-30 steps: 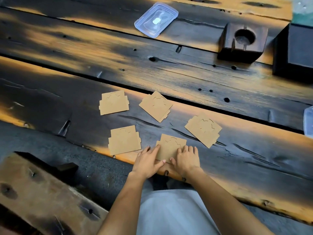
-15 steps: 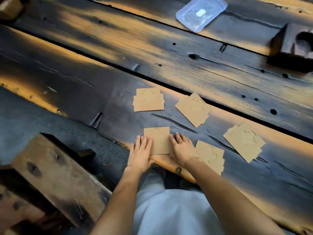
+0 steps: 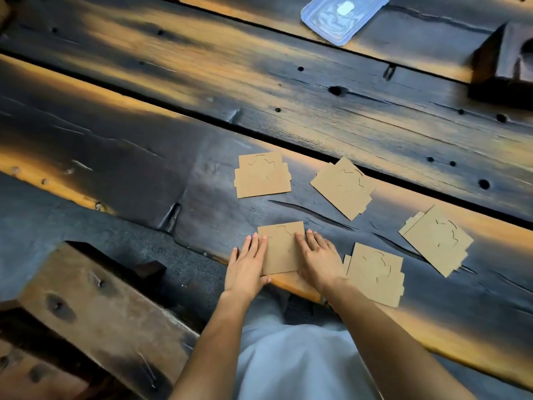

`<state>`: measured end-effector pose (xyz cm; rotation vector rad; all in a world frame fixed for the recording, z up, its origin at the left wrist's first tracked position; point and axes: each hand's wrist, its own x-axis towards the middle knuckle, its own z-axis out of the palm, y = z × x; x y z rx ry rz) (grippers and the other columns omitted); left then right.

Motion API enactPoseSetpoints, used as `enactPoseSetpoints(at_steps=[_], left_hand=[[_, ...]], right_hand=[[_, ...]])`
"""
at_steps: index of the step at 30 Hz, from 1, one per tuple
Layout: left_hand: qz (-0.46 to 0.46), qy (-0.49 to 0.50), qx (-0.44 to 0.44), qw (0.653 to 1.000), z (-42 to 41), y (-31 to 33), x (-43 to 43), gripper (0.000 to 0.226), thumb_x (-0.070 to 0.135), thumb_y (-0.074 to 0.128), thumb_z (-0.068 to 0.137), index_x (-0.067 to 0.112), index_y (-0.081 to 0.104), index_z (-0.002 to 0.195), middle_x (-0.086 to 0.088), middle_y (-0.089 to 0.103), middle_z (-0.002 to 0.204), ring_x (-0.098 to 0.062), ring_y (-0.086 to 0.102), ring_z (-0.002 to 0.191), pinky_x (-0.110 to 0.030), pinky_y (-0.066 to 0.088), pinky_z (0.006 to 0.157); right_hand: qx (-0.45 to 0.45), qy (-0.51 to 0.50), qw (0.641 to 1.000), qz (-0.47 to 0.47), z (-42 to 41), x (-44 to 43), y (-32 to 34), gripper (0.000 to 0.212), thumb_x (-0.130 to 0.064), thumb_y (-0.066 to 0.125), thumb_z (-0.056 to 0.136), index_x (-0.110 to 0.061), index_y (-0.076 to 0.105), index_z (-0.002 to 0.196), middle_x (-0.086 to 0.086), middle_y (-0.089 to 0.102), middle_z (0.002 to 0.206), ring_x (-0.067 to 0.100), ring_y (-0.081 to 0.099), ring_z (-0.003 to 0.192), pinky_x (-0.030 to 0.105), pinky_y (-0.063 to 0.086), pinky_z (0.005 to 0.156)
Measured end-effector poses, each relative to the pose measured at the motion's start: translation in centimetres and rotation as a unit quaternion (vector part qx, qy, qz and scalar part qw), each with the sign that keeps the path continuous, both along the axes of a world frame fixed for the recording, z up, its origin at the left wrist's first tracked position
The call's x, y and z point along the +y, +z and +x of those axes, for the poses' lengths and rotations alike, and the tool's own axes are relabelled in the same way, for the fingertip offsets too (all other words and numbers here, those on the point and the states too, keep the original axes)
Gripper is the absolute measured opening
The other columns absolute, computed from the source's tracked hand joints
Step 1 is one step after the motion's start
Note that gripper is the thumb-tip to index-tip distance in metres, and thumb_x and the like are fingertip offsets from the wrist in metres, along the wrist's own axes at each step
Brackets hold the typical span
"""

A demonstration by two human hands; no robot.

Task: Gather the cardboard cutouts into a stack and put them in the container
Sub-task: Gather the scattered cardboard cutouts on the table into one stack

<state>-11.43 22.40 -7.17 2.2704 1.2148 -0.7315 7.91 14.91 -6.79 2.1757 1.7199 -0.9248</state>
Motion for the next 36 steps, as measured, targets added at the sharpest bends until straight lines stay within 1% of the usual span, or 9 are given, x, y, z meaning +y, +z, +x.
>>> enactPoseSetpoints(at_steps=[3,7,11,15,18,21,27,33,36], left_hand=[[0.008,-0.007,-0.009,1.000,-0.1,-0.3,-0.2,0.107,0.048,0.070,0.096,0.022,-0.005,0.168,-0.003,0.003,0.178,-0.019,0.000,0.164,-0.047,0.012,0.131],[0.019,-0.016,-0.013,1.000,-0.1,-0.4,0.3,0.102,0.047,0.068,0.098,0.021,-0.002,0.168,-0.004,0.007,0.178,-0.022,0.002,0.164,-0.046,0.011,0.132],[0.025,-0.038,-0.025,0.999,-0.1,-0.1,1.0,0.096,0.044,0.068,0.098,0.020,0.007,0.168,-0.005,0.014,0.177,-0.025,0.006,0.164,-0.045,0.011,0.131],[0.025,-0.067,-0.044,0.996,0.6,0.6,1.4,0.093,0.044,0.071,0.097,0.021,0.014,0.167,-0.003,0.021,0.174,-0.027,0.010,0.163,-0.044,0.012,0.132],[0.031,-0.102,-0.058,0.993,2.3,1.3,1.0,0.091,0.044,0.071,0.096,0.022,0.016,0.166,-0.002,0.022,0.173,-0.028,0.011,0.163,-0.045,0.013,0.132],[0.033,-0.123,-0.068,0.990,4.6,1.7,-0.3,0.089,0.042,0.071,0.097,0.022,0.017,0.165,-0.003,0.022,0.173,-0.028,0.011,0.163,-0.045,0.014,0.131],[0.020,-0.152,-0.077,0.985,9.5,1.9,-3.7,0.087,0.040,0.070,0.098,0.024,0.017,0.165,-0.005,0.018,0.175,-0.028,0.010,0.163,-0.046,0.014,0.131],[0.012,-0.173,-0.075,0.982,14.0,2.0,-7.6,0.086,0.039,0.071,0.097,0.031,0.018,0.164,-0.007,0.020,0.174,-0.031,0.012,0.163,-0.047,0.015,0.130],[0.014,-0.181,-0.071,0.981,15.8,2.0,-9.2,0.082,0.038,0.072,0.096,0.030,0.023,0.161,-0.006,0.022,0.174,-0.032,0.014,0.162,-0.047,0.017,0.130]], right_hand=[[-0.012,0.014,1.000,-0.001,0.0,-0.1,0.0,0.081,-0.026,0.056,0.098,-0.014,0.011,0.163,0.017,0.016,0.170,0.032,0.017,0.156,0.044,0.016,0.126],[-0.018,0.025,0.999,0.015,0.0,0.4,0.2,0.083,-0.030,0.062,0.094,-0.015,0.016,0.162,0.017,0.026,0.165,0.034,0.024,0.152,0.045,0.018,0.125],[-0.026,0.026,0.999,0.028,0.1,0.6,1.0,0.091,-0.041,0.067,0.092,-0.016,0.015,0.162,0.014,0.035,0.158,0.034,0.030,0.147,0.045,0.015,0.126],[-0.028,-0.005,0.999,0.027,0.2,-0.3,2.3,0.092,-0.043,0.065,0.093,-0.016,0.012,0.163,0.013,0.035,0.158,0.032,0.030,0.146,0.044,0.013,0.126],[-0.028,-0.042,0.999,0.018,1.2,-1.9,3.1,0.094,-0.044,0.066,0.093,-0.017,0.011,0.164,0.012,0.035,0.158,0.031,0.029,0.148,0.043,0.012,0.126],[-0.035,-0.062,0.997,0.022,2.8,-3.9,3.8,0.092,-0.044,0.065,0.093,-0.016,0.012,0.163,0.012,0.036,0.158,0.031,0.030,0.147,0.042,0.016,0.125],[-0.046,-0.094,0.994,0.023,6.8,-8.5,4.1,0.093,-0.047,0.069,0.088,-0.016,0.020,0.161,0.010,0.042,0.152,0.031,0.036,0.142,0.041,0.022,0.121],[-0.051,-0.115,0.992,0.018,10.8,-13.0,4.0,0.097,-0.053,0.070,0.087,-0.018,0.019,0.161,0.008,0.043,0.150,0.029,0.037,0.142,0.044,0.017,0.125],[-0.045,-0.131,0.990,0.009,12.5,-14.9,3.6,0.097,-0.054,0.071,0.086,-0.019,0.018,0.160,0.007,0.043,0.149,0.028,0.038,0.141,0.043,0.017,0.125]])
